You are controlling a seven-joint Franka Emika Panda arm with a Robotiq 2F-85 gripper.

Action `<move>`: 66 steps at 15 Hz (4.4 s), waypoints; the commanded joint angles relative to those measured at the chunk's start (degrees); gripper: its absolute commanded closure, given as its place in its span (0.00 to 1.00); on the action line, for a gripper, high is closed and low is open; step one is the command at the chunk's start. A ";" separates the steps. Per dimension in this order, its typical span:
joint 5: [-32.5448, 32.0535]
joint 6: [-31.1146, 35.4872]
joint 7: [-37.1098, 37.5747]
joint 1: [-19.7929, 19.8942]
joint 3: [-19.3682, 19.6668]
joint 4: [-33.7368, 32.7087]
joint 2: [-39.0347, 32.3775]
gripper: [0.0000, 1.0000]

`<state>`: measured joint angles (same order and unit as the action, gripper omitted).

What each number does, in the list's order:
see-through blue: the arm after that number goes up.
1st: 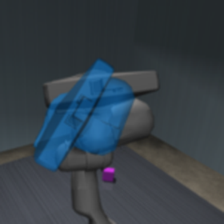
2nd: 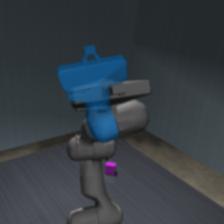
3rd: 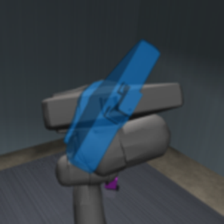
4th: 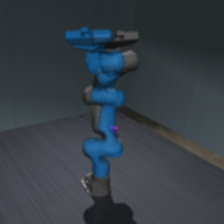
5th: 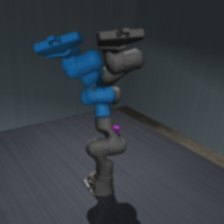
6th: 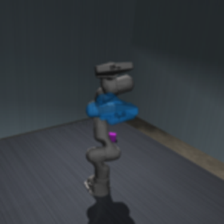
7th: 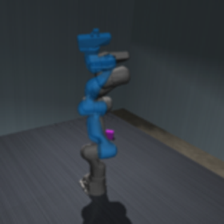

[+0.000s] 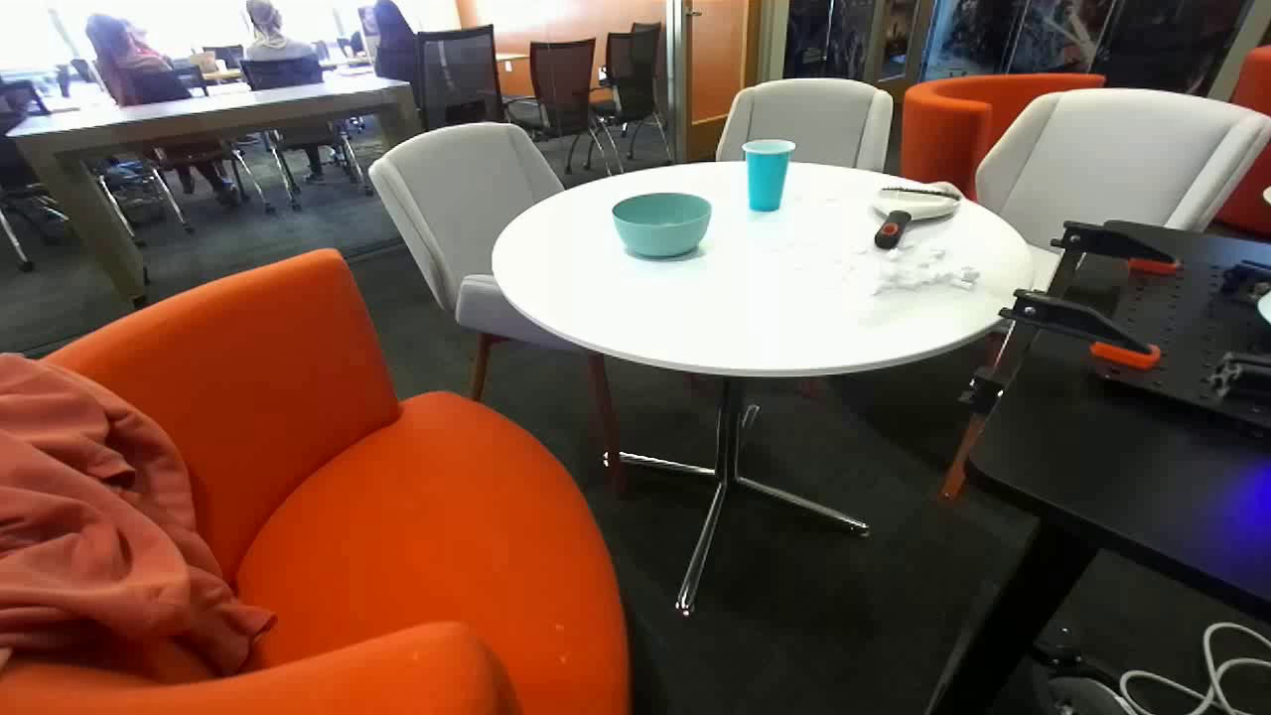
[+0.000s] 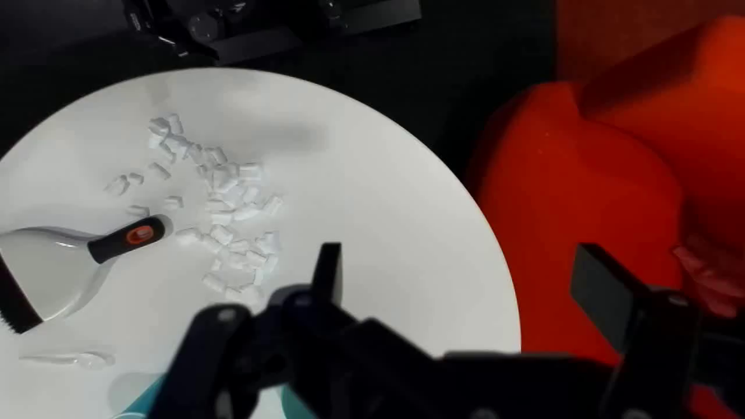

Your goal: Pick up a white thing from the table and put it in the cup

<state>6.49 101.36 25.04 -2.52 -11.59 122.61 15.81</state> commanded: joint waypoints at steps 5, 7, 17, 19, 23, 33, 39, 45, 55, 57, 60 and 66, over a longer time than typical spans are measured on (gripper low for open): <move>-0.76 0.73 1.11 -0.44 0.67 0.05 -0.34 0.00; -2.31 3.30 1.96 0.26 1.08 1.21 -0.32 0.00; -4.95 32.67 0.29 5.10 8.11 19.34 -1.21 0.00; -3.39 39.50 -0.87 6.09 10.11 23.29 -2.63 0.00; 1.69 51.06 -3.87 7.81 14.77 29.02 -7.16 0.00; 11.85 54.35 -11.25 8.12 18.42 29.76 -11.55 0.00; 8.00 57.23 -5.93 8.42 17.73 27.73 -19.41 0.00; 7.27 64.39 -1.09 7.25 19.47 24.79 -32.74 0.00; 11.99 76.48 -3.75 8.68 16.60 20.13 -47.48 0.00; 11.93 78.02 -4.34 9.86 15.23 19.37 -49.35 0.00; 11.74 78.44 -5.33 12.37 12.66 18.46 -51.32 0.04; 11.80 79.11 -5.77 15.39 10.41 18.24 -52.55 0.27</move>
<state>17.09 178.50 21.38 11.09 0.35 141.29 -35.71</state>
